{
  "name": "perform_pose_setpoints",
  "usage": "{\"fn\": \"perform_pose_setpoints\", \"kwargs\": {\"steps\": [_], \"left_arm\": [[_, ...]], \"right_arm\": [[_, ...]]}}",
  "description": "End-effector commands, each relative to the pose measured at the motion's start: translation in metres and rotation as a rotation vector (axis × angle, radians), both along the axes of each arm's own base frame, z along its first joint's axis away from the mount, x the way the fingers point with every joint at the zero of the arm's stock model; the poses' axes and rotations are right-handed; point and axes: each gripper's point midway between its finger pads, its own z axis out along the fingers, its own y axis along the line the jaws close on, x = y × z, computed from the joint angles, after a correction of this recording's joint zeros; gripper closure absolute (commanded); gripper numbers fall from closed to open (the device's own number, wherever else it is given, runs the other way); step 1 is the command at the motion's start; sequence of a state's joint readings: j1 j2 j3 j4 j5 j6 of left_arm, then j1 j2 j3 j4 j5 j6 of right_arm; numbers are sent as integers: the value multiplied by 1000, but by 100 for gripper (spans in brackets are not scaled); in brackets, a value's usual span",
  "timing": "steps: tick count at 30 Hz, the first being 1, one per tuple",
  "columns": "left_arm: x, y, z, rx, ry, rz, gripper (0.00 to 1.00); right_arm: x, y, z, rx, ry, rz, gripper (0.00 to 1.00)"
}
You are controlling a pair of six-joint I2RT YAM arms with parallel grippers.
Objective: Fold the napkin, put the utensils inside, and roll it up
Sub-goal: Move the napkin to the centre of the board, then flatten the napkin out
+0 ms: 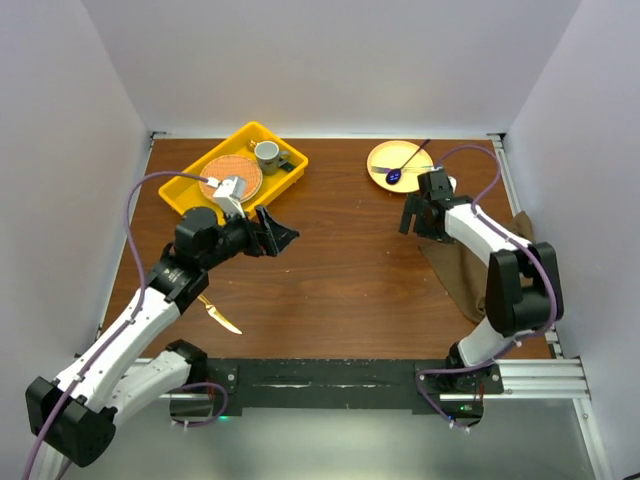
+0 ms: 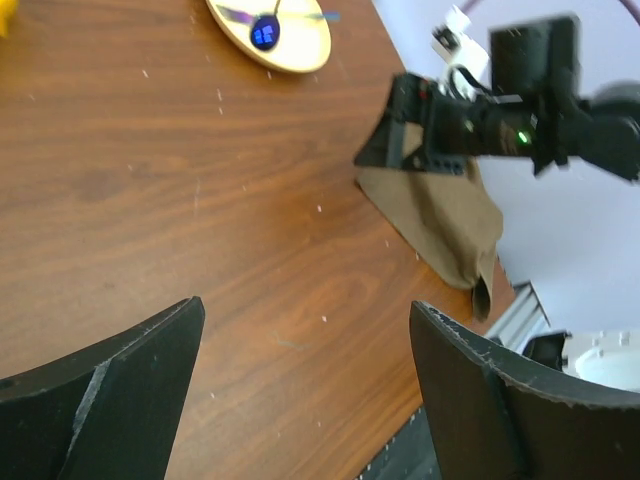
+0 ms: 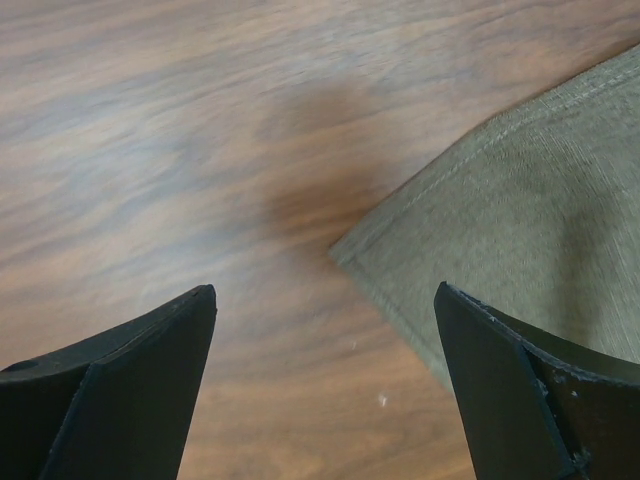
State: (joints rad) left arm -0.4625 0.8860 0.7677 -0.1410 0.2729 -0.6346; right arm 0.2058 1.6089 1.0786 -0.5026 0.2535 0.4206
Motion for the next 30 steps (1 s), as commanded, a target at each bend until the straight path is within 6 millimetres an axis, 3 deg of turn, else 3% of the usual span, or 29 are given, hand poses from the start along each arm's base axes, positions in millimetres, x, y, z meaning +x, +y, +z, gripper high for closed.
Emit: {"fn": "perform_pose_setpoints", "kwargs": {"steps": [1, 8, 11, 13, 14, 17, 18, 20, 21, 24, 27, 30], "left_arm": [[-8, -6, -5, 11, -12, -29, 12], [-13, -7, -5, 26, -6, -48, 12], [-12, -7, -5, 32, -6, -48, 12], [-12, -7, -5, 38, -6, -52, 12], [-11, -8, -4, 39, -7, -54, 12], [-11, -8, -2, 48, -12, -59, 12], [-10, -6, -5, 67, -6, -49, 12], [-7, -1, -6, 94, -9, -28, 12], [-4, 7, -12, 125, 7, 19, 12], [0, 34, -17, 180, 21, 161, 12], [-3, 51, -1, 149, -29, 249, 12], [-11, 50, 16, 87, -109, 230, 8]], "right_arm": [[21, -9, -14, -26, -24, -51, 9], [26, -20, -53, 8, 41, -76, 21], [17, -15, -64, 19, 72, -84, 37], [5, 2, -68, 22, 78, -61, 46], [2, 13, -67, 32, 66, -57, 58], [-13, 65, -65, 105, 43, 27, 100], [-20, 98, -59, 144, 30, 97, 100], [-26, 147, -43, 223, -2, 183, 100], [-34, 195, -21, 273, -37, 297, 100], [-50, 262, 40, 450, -110, 444, 100], [-46, 285, 128, 632, -269, 503, 100], [-47, 281, 198, 653, -379, 540, 100]]}}
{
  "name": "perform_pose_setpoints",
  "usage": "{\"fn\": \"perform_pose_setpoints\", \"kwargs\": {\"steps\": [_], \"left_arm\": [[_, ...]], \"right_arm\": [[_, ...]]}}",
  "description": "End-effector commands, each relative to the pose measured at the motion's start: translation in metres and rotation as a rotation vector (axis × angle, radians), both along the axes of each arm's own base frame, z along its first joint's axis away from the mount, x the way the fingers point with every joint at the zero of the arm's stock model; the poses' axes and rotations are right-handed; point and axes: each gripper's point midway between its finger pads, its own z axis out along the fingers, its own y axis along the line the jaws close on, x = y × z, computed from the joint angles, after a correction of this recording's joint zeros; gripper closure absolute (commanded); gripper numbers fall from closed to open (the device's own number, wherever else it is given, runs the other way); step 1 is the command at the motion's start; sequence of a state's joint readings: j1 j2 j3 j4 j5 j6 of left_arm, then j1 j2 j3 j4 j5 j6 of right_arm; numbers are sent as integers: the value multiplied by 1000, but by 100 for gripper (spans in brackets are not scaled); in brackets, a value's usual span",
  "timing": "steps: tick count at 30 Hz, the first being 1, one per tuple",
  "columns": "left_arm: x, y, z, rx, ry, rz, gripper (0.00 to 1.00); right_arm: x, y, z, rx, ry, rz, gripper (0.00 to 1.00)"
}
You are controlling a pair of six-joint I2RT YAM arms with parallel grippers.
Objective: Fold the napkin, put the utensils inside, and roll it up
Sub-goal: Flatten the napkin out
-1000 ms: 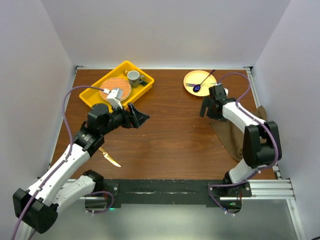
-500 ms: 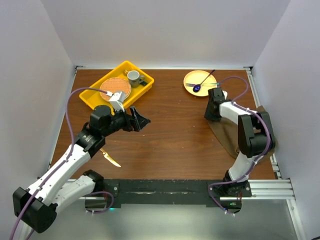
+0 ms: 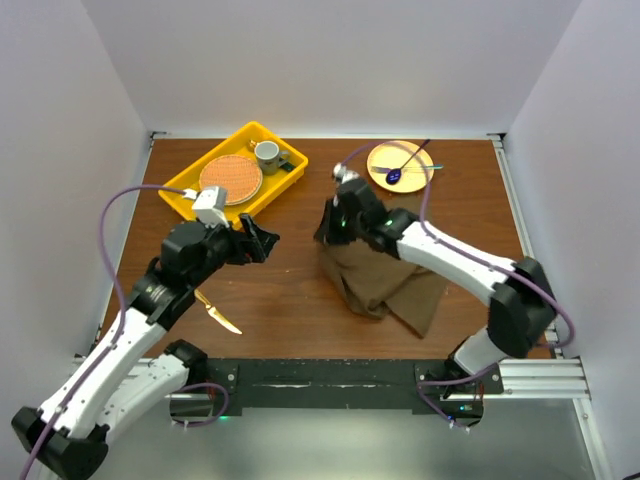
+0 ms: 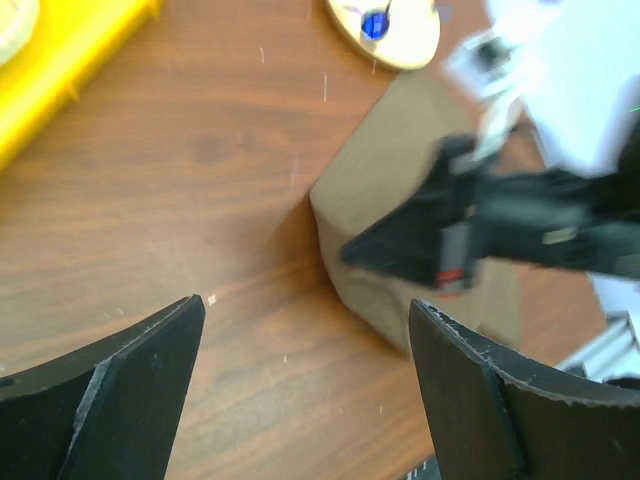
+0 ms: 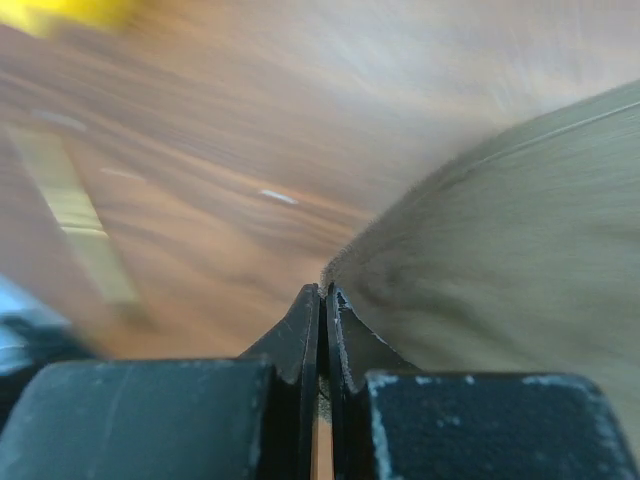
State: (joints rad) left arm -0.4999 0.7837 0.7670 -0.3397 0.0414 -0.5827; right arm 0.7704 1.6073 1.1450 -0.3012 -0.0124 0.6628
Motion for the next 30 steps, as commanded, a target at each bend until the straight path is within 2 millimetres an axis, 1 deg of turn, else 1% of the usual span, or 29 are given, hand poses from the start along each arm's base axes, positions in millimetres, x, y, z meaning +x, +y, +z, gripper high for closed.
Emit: {"fn": "perform_pose_setpoints", "kwargs": {"steps": [1, 2, 3, 4, 5, 6, 7, 8, 10, 11, 13, 14, 15, 16, 17, 18, 19, 20, 21, 22, 23, 25, 26, 28, 29, 30], "left_arm": [[-3, 10, 33, -53, -145, 38, 7], [-4, 6, 34, -58, -155, 14, 5], [-6, -3, 35, -74, -163, -35, 4], [-6, -8, 35, -78, -161, -63, 4], [-7, -19, 33, -82, -155, -124, 4], [-7, -25, 33, -87, -155, -159, 4], [-6, -32, 29, -85, -145, -195, 4], [-8, -41, 34, -104, -160, -249, 5], [-7, -48, 36, -89, -181, -293, 7], [-5, -49, 39, -80, -198, -300, 9], [-2, -46, 47, -36, -257, -305, 9], [0, -43, 47, -13, -269, -298, 10], [0, -41, 55, 3, -296, -297, 10], [0, -38, 57, 34, -319, -300, 10], [0, -35, 58, 47, -319, -289, 9], [-1, -34, 63, 48, -333, -285, 8], [-3, -32, 67, 42, -344, -280, 6], [-6, -33, 69, 31, -354, -291, 4], [-9, -34, 68, 23, -355, -301, 4], [-12, -35, 69, 2, -352, -307, 4], [-15, -37, 66, -13, -344, -324, 4], [-19, -40, 61, -44, -312, -328, 4], [-21, -41, 51, -53, -284, -337, 4], [-23, -47, 43, -100, -243, -350, 5], [-30, -52, 30, -116, -205, -392, 7], [-32, -56, 23, -131, -173, -409, 10]], "right_arm": [[19, 3, 156, 252, -223, -22, 100], [18, 1, 166, 252, -245, -15, 100], [19, -1, 182, 265, -270, -17, 100], [16, -3, 188, 266, -274, -16, 100], [13, -6, 207, 296, -304, -17, 100], [11, -6, 218, 316, -321, -9, 100], [10, -7, 227, 333, -334, -13, 100], [11, -9, 247, 359, -365, -17, 100], [10, -12, 266, 371, -385, -23, 100], [9, -12, 293, 406, -424, -20, 100], [6, -15, 315, 422, -450, -14, 100], [4, -18, 347, 458, -501, -15, 100], [7, -19, 355, 455, -515, -20, 100], [8, -22, 358, 429, -518, -28, 100], [3, -28, 388, 462, -570, -30, 100], [7, -26, 385, 434, -556, -31, 100], [7, -28, 394, 435, -575, -29, 100], [1, -34, 417, 466, -617, -29, 100], [4, -32, 418, 458, -619, -26, 100], [4, -35, 426, 465, -636, -29, 100], [3, -41, 438, 481, -664, -52, 100], [3, -47, 449, 497, -692, -68, 100], [3, -49, 451, 503, -697, -74, 100], [0, -52, 458, 527, -713, -81, 100], [2, -50, 451, 522, -699, -82, 100], [2, -50, 453, 536, -707, -88, 100]]}}
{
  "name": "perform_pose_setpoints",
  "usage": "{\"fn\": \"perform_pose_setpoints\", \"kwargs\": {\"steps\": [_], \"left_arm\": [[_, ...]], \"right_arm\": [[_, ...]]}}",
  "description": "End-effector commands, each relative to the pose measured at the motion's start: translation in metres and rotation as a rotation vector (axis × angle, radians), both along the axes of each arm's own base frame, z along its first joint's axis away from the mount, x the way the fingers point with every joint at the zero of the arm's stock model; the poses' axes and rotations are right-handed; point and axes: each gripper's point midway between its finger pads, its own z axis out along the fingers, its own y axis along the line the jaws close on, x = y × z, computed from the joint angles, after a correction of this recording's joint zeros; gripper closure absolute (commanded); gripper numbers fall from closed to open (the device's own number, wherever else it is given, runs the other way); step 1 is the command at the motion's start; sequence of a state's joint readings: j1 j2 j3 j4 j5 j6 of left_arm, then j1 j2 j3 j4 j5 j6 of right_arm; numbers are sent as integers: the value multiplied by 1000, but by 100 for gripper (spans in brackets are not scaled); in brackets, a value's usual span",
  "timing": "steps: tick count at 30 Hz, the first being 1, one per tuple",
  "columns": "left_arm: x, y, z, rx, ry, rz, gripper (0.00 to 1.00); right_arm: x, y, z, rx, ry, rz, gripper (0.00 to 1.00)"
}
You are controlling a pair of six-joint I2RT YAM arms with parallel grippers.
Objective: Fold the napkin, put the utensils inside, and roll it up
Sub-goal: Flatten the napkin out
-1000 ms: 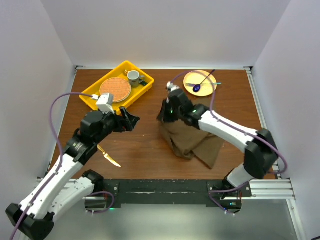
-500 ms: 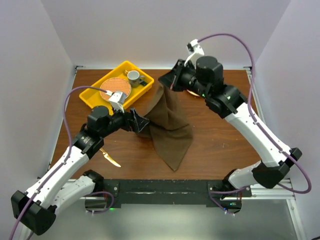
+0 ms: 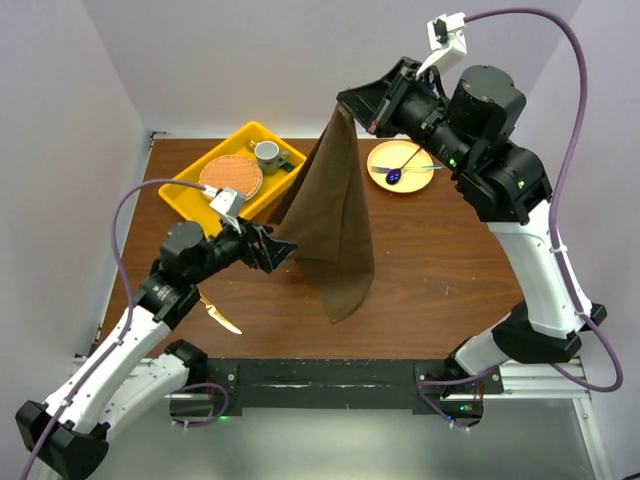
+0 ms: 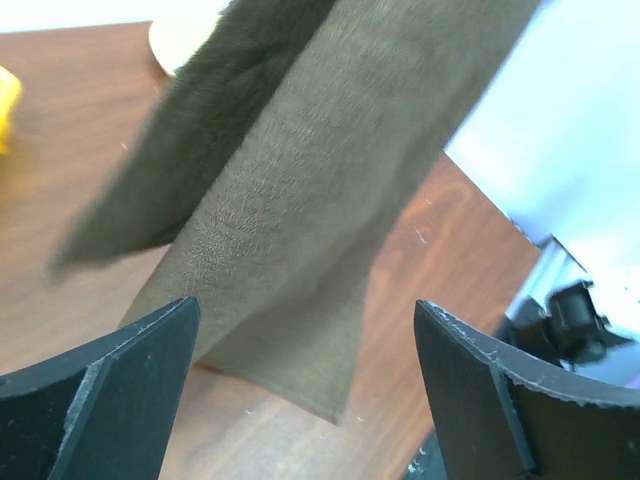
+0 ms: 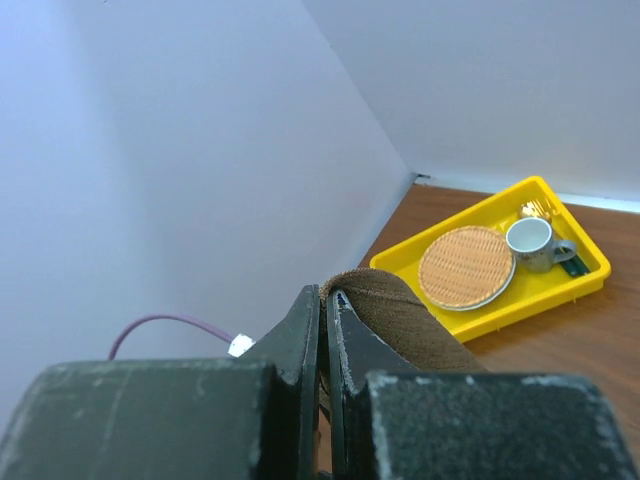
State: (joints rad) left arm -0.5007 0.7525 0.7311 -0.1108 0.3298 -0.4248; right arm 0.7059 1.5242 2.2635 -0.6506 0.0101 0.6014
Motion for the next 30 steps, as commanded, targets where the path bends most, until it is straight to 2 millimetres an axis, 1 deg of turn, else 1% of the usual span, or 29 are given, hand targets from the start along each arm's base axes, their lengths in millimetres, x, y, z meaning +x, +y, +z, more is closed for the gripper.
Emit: {"fn": "perform_pose_setpoints", "kwargs": {"steps": [1, 3, 4, 5, 6, 7, 8, 9, 10, 11, 12, 13, 14, 15, 16, 17, 18, 19, 20, 21, 22, 23, 24, 25, 26, 27, 28, 29, 30], "left_arm": [[-17, -22, -23, -65, 97, -139, 14], [-22, -30, -32, -65, 76, -161, 20], [-11, -24, -40, -31, 66, -65, 23], [-8, -23, -43, 3, 47, -15, 23], [-22, -37, -46, 51, 2, -38, 24], [-6, -22, -47, 92, -34, 133, 25], [-9, -22, -53, 111, -53, 170, 27], [-25, -35, -53, 123, -100, 131, 30], [-20, -32, -46, 101, -139, 202, 34], [-23, -35, -53, 114, -149, 210, 36], [-32, -49, -64, 161, -160, 177, 37], [-28, -49, -65, 175, -172, 233, 38], [-27, -54, -69, 200, -169, 248, 38], [-23, -64, -92, 263, -136, 258, 36], [-20, -70, -97, 282, -130, 258, 31], [-17, -80, -97, 294, -131, 255, 29], [-13, -88, -117, 343, -104, 263, 26], [-8, -93, -118, 340, -104, 283, 21], [-4, -100, -115, 333, -110, 294, 19], [0, -106, -128, 364, -104, 301, 17], [6, -114, -119, 332, -119, 325, 16], [11, -118, -119, 339, -128, 343, 16], [16, -121, -129, 373, -123, 368, 13], [24, -126, -121, 361, -130, 394, 13], [27, -132, -121, 362, -136, 390, 13], [31, -137, -129, 396, -149, 381, 12], [38, -140, -121, 368, -163, 416, 10], [45, -141, -129, 386, -160, 430, 8], [51, -143, -130, 373, -149, 435, 7]], "right_arm": [[1, -7, 0, 20, -8, -29, 100], [4, -8, -3, 32, 3, -46, 100], [7, -7, -10, 27, 19, -57, 100], [6, -10, -10, 32, 23, -66, 100], [7, -11, -10, 43, 28, -71, 100], [9, -12, -16, 41, 43, -86, 100], [9, -14, -16, 47, 45, -93, 100], [8, -15, -15, 60, 51, -100, 100], [11, -16, -19, 57, 61, -112, 100], [10, -18, -20, 60, 68, -123, 100], [11, -20, -20, 68, 76, -132, 100], [12, -20, -23, 67, 82, -141, 100], [11, -22, -22, 70, 81, -142, 100], [10, -23, -22, 76, 86, -145, 100], [9, -24, -22, 79, 89, -146, 100], [9, -25, -22, 81, 90, -146, 100], [7, -27, -21, 83, 88, -148, 100], [7, -27, -21, 82, 87, -149, 100], [7, -28, -21, 79, 88, -155, 100], [6, -30, -21, 78, 87, -156, 100], [3, -32, -17, 83, 82, -155, 100], [1, -33, -16, 87, 79, -155, 100], [-2, -32, -12, 101, 75, -140, 100], [-5, -33, -10, 110, 69, -130, 100], [-8, -34, -7, 122, 67, -124, 100], [-9, -34, -4, 136, 66, -119, 100], [-12, -35, -1, 145, 60, -114, 100], [-14, -35, 1, 155, 56, -108, 100], [-14, -36, 3, 161, 56, -110, 100]]}}
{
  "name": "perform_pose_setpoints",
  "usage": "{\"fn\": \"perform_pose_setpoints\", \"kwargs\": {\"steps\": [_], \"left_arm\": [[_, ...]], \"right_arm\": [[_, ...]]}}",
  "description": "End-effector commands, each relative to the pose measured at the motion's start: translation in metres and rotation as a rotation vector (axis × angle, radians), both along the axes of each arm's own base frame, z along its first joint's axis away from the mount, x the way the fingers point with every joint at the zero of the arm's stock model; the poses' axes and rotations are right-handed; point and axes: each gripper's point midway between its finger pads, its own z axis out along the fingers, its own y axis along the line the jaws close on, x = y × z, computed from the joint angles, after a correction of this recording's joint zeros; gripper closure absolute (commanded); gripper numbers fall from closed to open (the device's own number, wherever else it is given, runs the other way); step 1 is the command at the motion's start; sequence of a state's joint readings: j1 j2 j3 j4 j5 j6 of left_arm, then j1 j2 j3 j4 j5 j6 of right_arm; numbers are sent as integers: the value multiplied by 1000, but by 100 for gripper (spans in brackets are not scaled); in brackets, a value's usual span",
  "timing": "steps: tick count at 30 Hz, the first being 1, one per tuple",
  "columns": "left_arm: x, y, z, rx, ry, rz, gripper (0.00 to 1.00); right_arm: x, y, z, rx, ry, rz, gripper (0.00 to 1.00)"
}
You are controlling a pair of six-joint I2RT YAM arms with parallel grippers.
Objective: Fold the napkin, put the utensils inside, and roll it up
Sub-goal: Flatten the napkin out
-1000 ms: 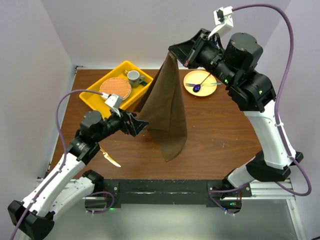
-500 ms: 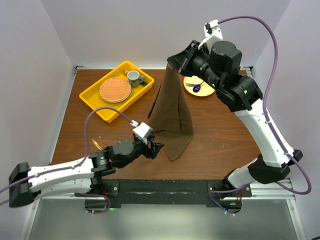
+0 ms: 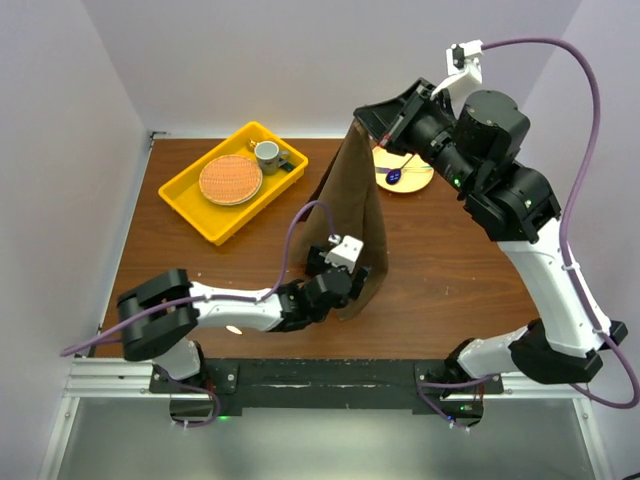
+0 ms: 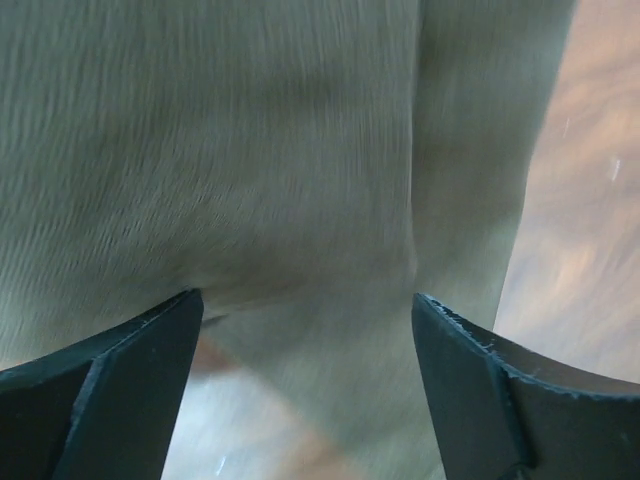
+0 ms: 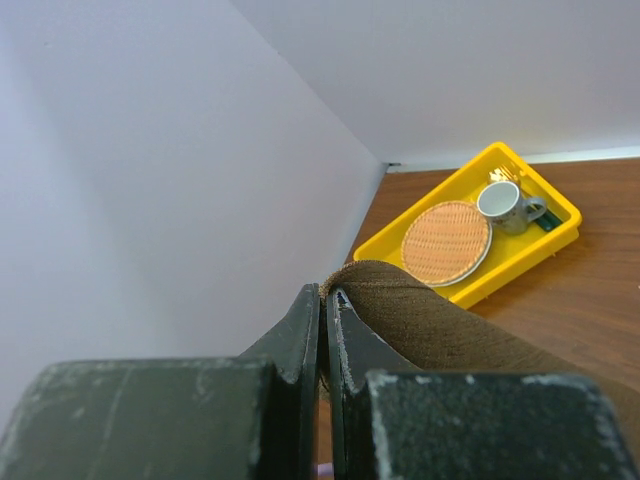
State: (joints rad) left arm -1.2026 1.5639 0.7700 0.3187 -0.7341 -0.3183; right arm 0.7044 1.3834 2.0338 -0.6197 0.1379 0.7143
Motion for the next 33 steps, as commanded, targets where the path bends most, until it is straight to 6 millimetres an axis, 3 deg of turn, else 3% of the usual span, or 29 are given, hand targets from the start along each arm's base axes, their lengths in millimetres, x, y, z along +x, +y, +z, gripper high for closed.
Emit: {"fn": "perform_pose_setpoints", "kwargs": {"steps": [1, 5, 7, 8, 10, 11, 13, 14, 15, 16, 17, 18, 19, 20, 22, 24, 25, 27, 29, 30, 33], "left_arm": [[37, -20, 40, -144, -91, 96, 7], [47, -29, 42, -197, -109, 105, 0], [60, -18, 52, -179, -160, 222, 6], [66, -11, 48, -159, -170, 275, 11], [75, -8, 57, -193, -188, 299, 33], [77, -6, 70, -203, -211, 281, 40], [70, -15, 88, -246, -229, 179, 63], [64, -15, 111, -283, -239, 135, 79], [57, -14, 109, -234, -208, 88, 92], [49, -18, 114, -227, -186, 25, 98], [40, -8, 137, -265, -186, 8, 100], [31, 3, 129, -204, -137, -14, 100], [22, 6, 133, -200, -109, -72, 100], [10, 20, 160, -244, -123, -98, 100], [-9, 38, 170, -200, -72, -159, 100], [-31, 61, 212, -220, -75, -216, 100], [-37, 69, 227, -232, -83, -234, 100], [-63, 83, 276, -270, -116, -344, 100], [-80, 93, 308, -287, -145, -418, 100], [-93, 103, 336, -313, -160, -461, 100], [-109, 124, 383, -377, -209, -485, 100]], "right_arm": [[-13, -9, 32, 104, -64, 8, 100], [-18, -11, 38, 116, -77, 16, 100], [-18, -13, 37, 119, -74, 12, 100], [-19, -12, 38, 124, -74, 15, 100], [-20, -13, 37, 120, -73, 17, 100], [-20, -14, 34, 103, -66, 16, 100], [-19, -16, 34, 71, -72, 3, 100], [-16, -22, 24, 13, -57, -30, 100], [-15, -28, 26, -11, -63, -54, 100], [-15, -36, 22, -41, -57, -86, 100], [-13, -47, 14, -103, -60, -132, 100], [-10, -53, 4, -145, -53, -161, 100], [-18, -66, 6, -155, -72, -187, 100], [-19, -75, 1, -207, -88, -210, 100], [-26, -93, -6, -264, -101, -255, 100], [-37, -96, -8, -312, -145, -209, 100], [-52, -102, 2, -294, -189, -185, 100], [-70, -109, 15, -307, -247, -148, 100], [-95, -106, 21, -328, -295, -38, 100], [-112, -109, 37, -305, -343, 3, 100], [-159, -111, 55, -243, -425, 144, 100]]}}
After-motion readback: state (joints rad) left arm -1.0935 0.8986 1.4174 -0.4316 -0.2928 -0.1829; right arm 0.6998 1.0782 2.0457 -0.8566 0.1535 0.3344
